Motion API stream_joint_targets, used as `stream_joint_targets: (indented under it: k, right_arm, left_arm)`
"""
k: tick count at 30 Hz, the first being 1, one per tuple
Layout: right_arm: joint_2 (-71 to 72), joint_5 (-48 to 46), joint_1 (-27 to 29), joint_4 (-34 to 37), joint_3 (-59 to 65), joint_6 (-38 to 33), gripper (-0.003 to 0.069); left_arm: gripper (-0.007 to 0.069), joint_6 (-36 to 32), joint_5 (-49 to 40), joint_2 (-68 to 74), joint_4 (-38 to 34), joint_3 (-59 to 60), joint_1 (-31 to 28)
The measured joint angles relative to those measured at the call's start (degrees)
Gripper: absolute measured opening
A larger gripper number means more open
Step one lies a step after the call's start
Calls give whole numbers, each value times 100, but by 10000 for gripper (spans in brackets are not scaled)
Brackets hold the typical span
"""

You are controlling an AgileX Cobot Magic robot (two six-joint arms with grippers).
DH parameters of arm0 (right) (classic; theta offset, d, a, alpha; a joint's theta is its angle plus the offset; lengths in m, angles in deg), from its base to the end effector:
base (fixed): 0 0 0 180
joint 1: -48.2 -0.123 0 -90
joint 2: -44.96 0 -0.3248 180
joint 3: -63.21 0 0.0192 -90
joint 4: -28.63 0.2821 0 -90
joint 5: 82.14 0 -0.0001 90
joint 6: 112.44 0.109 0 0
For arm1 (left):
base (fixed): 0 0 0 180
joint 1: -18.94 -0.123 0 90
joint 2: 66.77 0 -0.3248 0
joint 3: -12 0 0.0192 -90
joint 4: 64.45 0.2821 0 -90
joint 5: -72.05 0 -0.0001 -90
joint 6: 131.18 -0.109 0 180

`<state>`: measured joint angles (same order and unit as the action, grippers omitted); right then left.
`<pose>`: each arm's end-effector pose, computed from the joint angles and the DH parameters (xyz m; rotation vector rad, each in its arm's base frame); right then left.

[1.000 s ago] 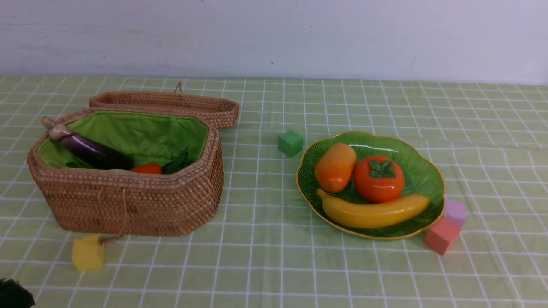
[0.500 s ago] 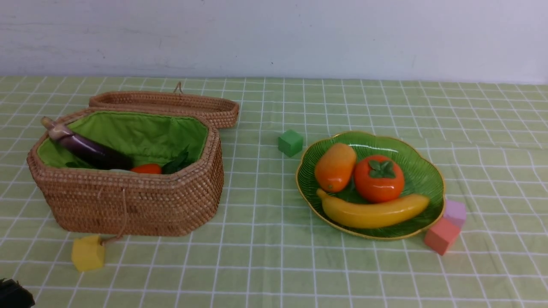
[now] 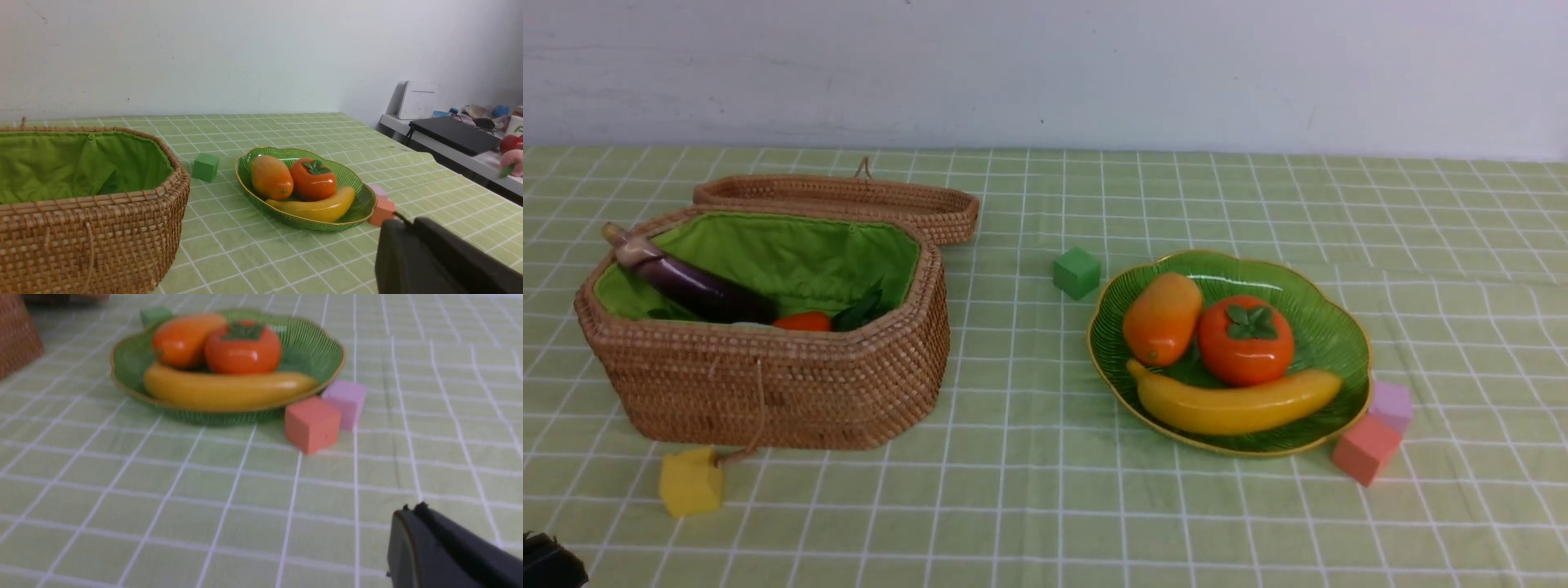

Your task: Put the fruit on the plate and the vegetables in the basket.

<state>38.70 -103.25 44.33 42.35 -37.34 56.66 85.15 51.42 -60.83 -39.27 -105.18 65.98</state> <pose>0.0605 0.0134 0.1681 -0.0909 1.8541 0.1497 0.0397 -0.0185 0.2812 0.3465 1.5335 -0.7104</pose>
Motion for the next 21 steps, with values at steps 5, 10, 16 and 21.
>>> stream_joint_targets:
  k: [5,10,16,21]
  right_arm:
    - [4,-102,39,-19,-13,54,-19]
    - [4,-119,39,-21,-19,67,-18]
    - [4,-120,39,-26,-19,67,-15]
    - [4,-124,39,-32,-19,67,-10]
  left_arm:
    - [22,0,1,0,0,1,0]
    - [26,0,-3,0,0,1,0]
    - [28,0,-3,0,0,1,0]
    - [29,0,-3,0,0,1,0]
